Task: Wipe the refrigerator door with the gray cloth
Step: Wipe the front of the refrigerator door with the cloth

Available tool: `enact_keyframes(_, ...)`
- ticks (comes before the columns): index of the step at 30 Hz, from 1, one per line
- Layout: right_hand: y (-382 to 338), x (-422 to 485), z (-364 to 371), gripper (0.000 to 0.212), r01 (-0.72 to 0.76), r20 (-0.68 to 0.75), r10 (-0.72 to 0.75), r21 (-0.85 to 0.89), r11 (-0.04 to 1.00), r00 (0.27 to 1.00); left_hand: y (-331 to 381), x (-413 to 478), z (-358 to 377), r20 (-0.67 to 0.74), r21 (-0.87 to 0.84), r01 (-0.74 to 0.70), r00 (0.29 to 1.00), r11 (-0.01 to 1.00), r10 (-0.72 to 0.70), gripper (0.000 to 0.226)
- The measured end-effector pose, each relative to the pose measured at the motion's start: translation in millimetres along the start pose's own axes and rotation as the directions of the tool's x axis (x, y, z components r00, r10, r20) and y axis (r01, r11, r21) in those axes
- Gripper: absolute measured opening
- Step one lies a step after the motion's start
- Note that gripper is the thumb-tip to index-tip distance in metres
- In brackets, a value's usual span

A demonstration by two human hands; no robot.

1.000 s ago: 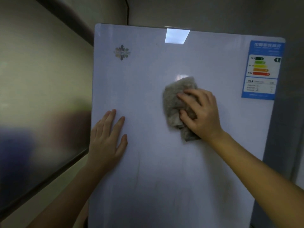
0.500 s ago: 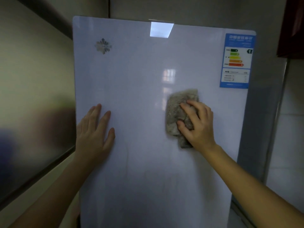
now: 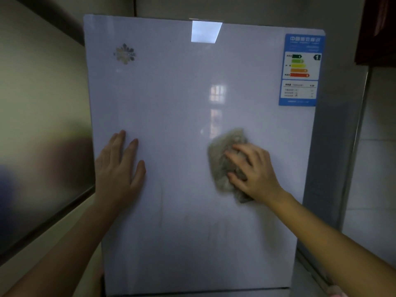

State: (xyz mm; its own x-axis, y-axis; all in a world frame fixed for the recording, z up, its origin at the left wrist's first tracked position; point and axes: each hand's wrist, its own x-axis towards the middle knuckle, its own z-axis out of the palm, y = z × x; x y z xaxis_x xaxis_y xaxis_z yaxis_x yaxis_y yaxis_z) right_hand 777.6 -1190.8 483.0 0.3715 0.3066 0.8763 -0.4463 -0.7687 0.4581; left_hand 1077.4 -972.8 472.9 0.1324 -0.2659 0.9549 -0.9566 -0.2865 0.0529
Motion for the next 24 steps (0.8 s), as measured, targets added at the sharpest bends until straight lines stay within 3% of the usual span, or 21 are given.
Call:
enact_keyframes(2,2,-10,0,0.049,0.143,0.065,-0.142,-0.013,0.990,0.988,1,0,0,-0.001,0.002,-0.001,1.000,1.000,0.001,0.060)
enact_keyframes(3,6,-10,-1,0.048,0.140,0.062,-0.139,-0.020,0.990,0.988,1,0,0,-0.001,0.003,-0.002,1.000,1.000,0.002,0.060)
enact_keyframes(7,26,2,-13,0.049,-0.213,-0.080,0.214,0.016,0.977,0.974,10,0,0,-0.013,-0.006,-0.020,1.000,1.000,0.020,0.061)
enact_keyframes(9,30,7,-16,0.049,-0.285,-0.095,0.288,0.044,0.958,0.953,21,2,3,-0.024,0.009,-0.082,0.996,0.997,0.082,0.059)
enact_keyframes(11,29,1,-14,0.051,-0.200,-0.061,0.202,0.038,0.979,0.977,38,5,10,-0.033,0.009,-0.139,0.990,0.990,0.139,0.056)
enact_keyframes(13,28,-11,-12,0.052,-0.028,-0.006,0.028,0.026,0.999,1.000,58,8,18,-0.055,-0.004,-0.183,0.982,0.983,0.182,0.053)
enact_keyframes(15,30,-22,-13,0.052,0.121,0.049,-0.122,0.022,0.992,0.991,78,11,25,-0.088,-0.004,-0.214,0.973,0.977,0.213,0.049)
enact_keyframes(17,38,-28,-17,0.052,0.181,0.070,-0.182,0.022,0.983,0.981,95,14,31,-0.102,-0.005,-0.221,0.970,0.975,0.219,0.048)
enact_keyframes(19,51,-29,-22,0.049,0.122,0.024,-0.122,0.014,0.992,0.992,108,16,35,-0.113,-0.009,-0.220,0.969,0.975,0.218,0.048)
enact_keyframes(22,64,-32,-29,0.048,-0.077,-0.039,0.078,0.024,0.997,0.996,121,14,40,-0.116,-0.010,-0.195,0.974,0.981,0.193,0.049)
enact_keyframes(24,64,-37,-30,0.049,-0.103,-0.036,0.104,0.043,0.994,0.994,125,14,42,-0.111,0.001,-0.176,0.978,0.984,0.175,0.049)
